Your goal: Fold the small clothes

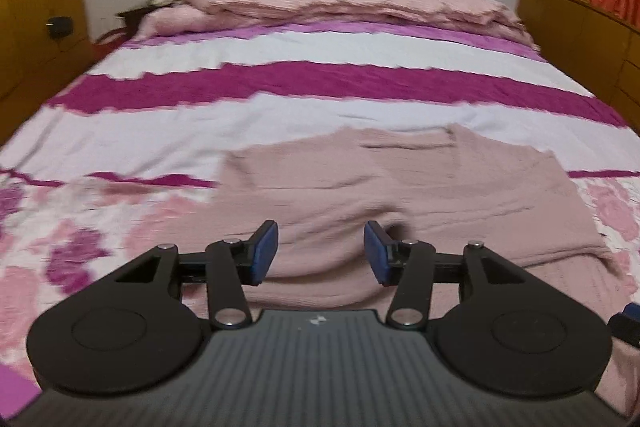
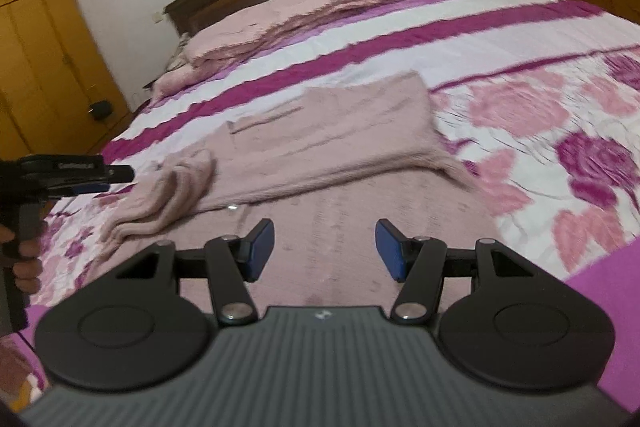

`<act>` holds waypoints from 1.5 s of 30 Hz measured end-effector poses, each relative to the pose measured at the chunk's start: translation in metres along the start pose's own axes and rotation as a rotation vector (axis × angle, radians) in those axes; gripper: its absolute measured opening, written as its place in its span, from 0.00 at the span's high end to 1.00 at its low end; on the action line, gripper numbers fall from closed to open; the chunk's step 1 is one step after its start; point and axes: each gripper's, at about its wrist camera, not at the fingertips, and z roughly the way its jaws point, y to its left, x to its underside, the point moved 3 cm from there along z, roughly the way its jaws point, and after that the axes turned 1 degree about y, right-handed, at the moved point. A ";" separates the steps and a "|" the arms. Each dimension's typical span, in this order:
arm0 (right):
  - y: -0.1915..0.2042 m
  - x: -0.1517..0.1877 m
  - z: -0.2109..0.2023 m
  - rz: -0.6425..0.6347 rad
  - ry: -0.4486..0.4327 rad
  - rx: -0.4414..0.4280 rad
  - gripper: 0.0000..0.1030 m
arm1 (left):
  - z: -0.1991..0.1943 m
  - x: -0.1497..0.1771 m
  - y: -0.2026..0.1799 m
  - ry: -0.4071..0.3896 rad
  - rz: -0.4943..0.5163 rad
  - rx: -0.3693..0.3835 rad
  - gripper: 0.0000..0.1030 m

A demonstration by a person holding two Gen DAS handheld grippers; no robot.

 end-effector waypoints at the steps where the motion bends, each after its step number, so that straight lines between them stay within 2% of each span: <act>1: 0.008 -0.002 0.002 -0.017 0.002 -0.017 0.43 | -0.006 0.000 0.011 0.000 -0.008 -0.020 0.45; 8: 0.079 -0.016 0.021 -0.161 0.051 -0.144 0.43 | -0.035 0.019 0.091 0.021 -0.110 -0.147 0.42; 14: 0.150 -0.017 0.052 -0.294 0.097 -0.237 0.43 | -0.035 0.048 0.150 0.062 -0.233 -0.196 0.42; 21: 0.226 -0.005 0.101 -0.445 0.176 -0.315 0.43 | -0.024 0.074 0.190 0.103 -0.293 -0.236 0.41; 29: 0.295 0.021 0.157 -0.772 0.219 -0.293 0.43 | -0.014 0.096 0.222 0.136 -0.375 -0.255 0.41; 34: 0.308 0.036 0.193 -0.939 0.234 -0.212 0.44 | -0.010 0.104 0.229 0.143 -0.392 -0.252 0.41; 37: 0.310 0.043 0.205 -0.999 0.217 -0.183 0.43 | -0.006 0.105 0.227 0.146 -0.385 -0.254 0.41; 38: 0.310 0.044 0.205 -1.007 0.206 -0.184 0.45 | -0.005 0.105 0.226 0.147 -0.380 -0.255 0.41; 41: 0.310 0.039 0.204 -1.014 0.160 -0.155 0.84 | -0.005 0.100 0.223 0.137 -0.375 -0.245 0.41; 42: 0.309 0.034 0.204 -0.999 0.150 -0.157 0.88 | -0.005 0.099 0.222 0.131 -0.379 -0.240 0.41; 45: 0.301 0.011 0.195 -0.884 0.129 -0.185 0.89 | -0.008 0.092 0.216 0.115 -0.382 -0.223 0.41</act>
